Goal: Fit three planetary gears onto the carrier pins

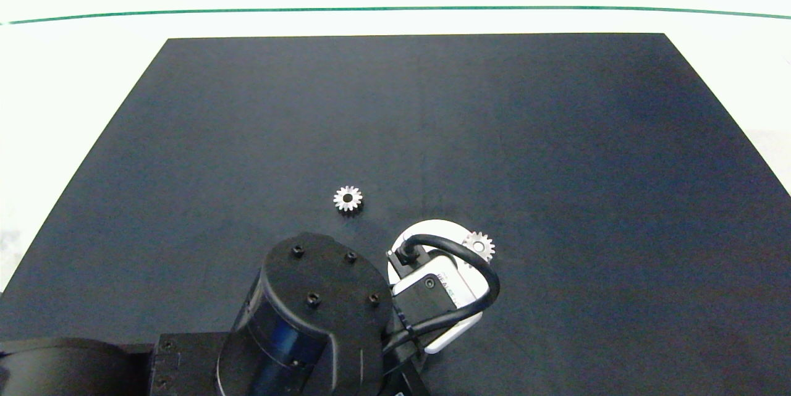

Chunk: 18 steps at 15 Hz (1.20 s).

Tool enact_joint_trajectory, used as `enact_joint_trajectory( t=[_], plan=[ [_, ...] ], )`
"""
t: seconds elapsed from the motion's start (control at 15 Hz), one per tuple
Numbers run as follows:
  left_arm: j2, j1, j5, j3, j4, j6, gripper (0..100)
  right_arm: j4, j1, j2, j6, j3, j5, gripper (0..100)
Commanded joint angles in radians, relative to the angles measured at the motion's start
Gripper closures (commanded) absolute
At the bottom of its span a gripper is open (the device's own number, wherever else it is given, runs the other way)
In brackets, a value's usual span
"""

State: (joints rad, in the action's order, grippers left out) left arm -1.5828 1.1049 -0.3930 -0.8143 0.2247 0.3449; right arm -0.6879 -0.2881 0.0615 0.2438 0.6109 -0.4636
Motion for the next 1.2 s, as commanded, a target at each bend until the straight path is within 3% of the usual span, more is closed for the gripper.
enact_joint_trajectory(
  t=[0.07, 0.2, 0.47, 1.2],
  plan=[
    [-0.046, 0.015, -0.006, -0.026, 0.002, 0.002, 90, -0.004, 0.000, 0.003, 0.002, 0.000, -0.003, 0],
    [-0.071, 0.018, -0.017, -0.043, 0.002, 0.002, 90, -0.004, 0.000, 0.001, 0.003, 0.000, -0.003, 0],
    [-0.114, 0.018, -0.017, -0.097, 0.002, 0.003, 90, -0.004, -0.002, 0.000, 0.003, 0.000, -0.003, 0],
    [-0.174, 0.009, -0.017, -0.134, 0.002, 0.009, 90, -0.004, -0.003, -0.005, 0.002, 0.001, -0.003, 0]
  ],
)
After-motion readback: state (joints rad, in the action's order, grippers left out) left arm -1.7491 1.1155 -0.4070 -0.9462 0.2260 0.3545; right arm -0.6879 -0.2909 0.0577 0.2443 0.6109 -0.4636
